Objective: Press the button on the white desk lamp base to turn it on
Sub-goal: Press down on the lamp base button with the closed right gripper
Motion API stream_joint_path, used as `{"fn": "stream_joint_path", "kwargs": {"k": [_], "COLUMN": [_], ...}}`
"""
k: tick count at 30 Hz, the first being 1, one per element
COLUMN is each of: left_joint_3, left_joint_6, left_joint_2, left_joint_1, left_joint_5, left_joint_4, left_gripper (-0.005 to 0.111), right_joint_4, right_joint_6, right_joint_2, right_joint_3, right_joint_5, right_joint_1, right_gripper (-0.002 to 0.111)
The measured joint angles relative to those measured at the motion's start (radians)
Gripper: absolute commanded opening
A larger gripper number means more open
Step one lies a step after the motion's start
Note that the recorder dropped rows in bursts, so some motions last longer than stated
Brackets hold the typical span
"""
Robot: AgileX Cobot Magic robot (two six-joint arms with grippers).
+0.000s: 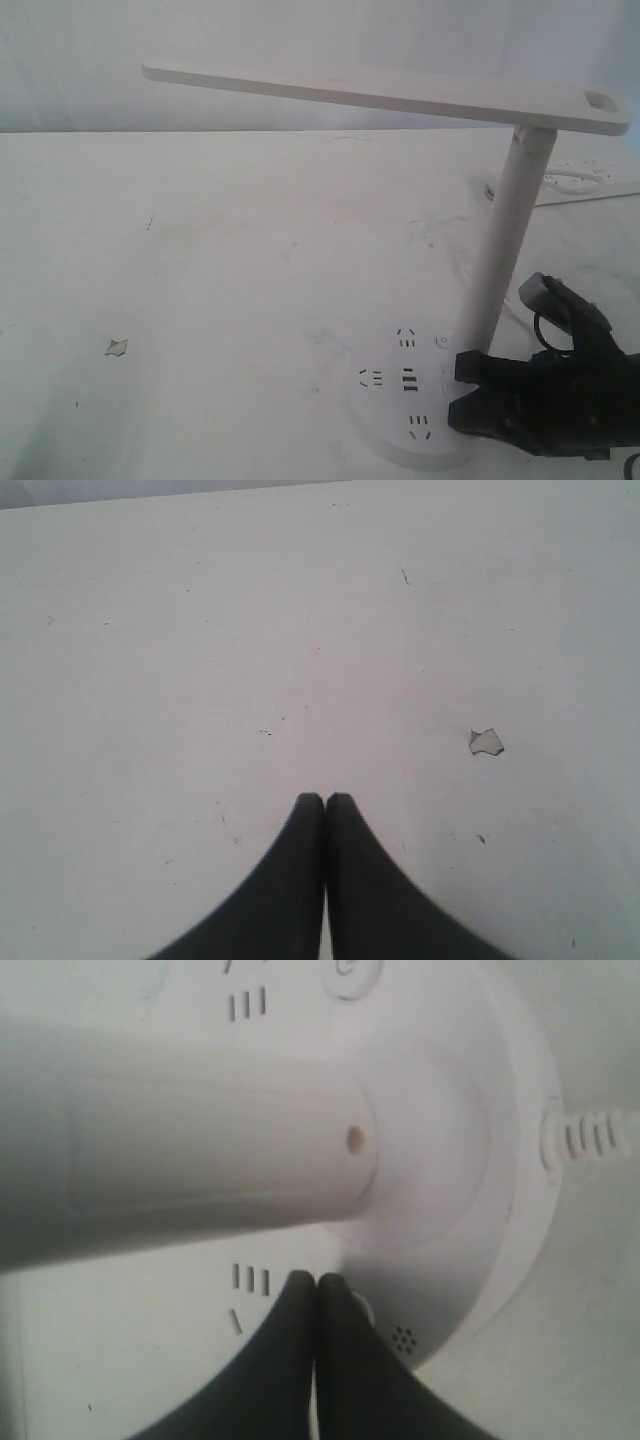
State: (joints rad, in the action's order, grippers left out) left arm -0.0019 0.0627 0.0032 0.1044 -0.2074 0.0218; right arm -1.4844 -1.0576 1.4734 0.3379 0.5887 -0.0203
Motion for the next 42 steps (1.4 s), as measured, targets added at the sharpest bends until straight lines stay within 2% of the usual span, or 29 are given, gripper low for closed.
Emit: {"fn": "stream_joint_path", "kwargs": {"k": [17,23,42], "left_joint_3": [0.000,0.000,0.000], "left_joint_6": [0.000,0.000,0.000], "left_joint_2": [0.000,0.000,0.000], "left_joint_1": [0.000,0.000,0.000], "left_joint_5": [0.000,0.000,0.000], "left_joint_4": [0.000,0.000,0.000], "left_gripper": [0.000,0.000,0.000], "right_joint_4": [-0.040,-0.006,0.018], "right_joint_6": [-0.045,-0.045,-0.017], "right_joint_2": [-0.053,-0.053,-0.053], "right_joint_3": [0.011,0.013,0.011], "right_joint_5": [0.004,-0.037,-0.013], "right_joint_1": [0.000,0.000,0.000], "right_gripper": [0.000,0.000,0.000]}}
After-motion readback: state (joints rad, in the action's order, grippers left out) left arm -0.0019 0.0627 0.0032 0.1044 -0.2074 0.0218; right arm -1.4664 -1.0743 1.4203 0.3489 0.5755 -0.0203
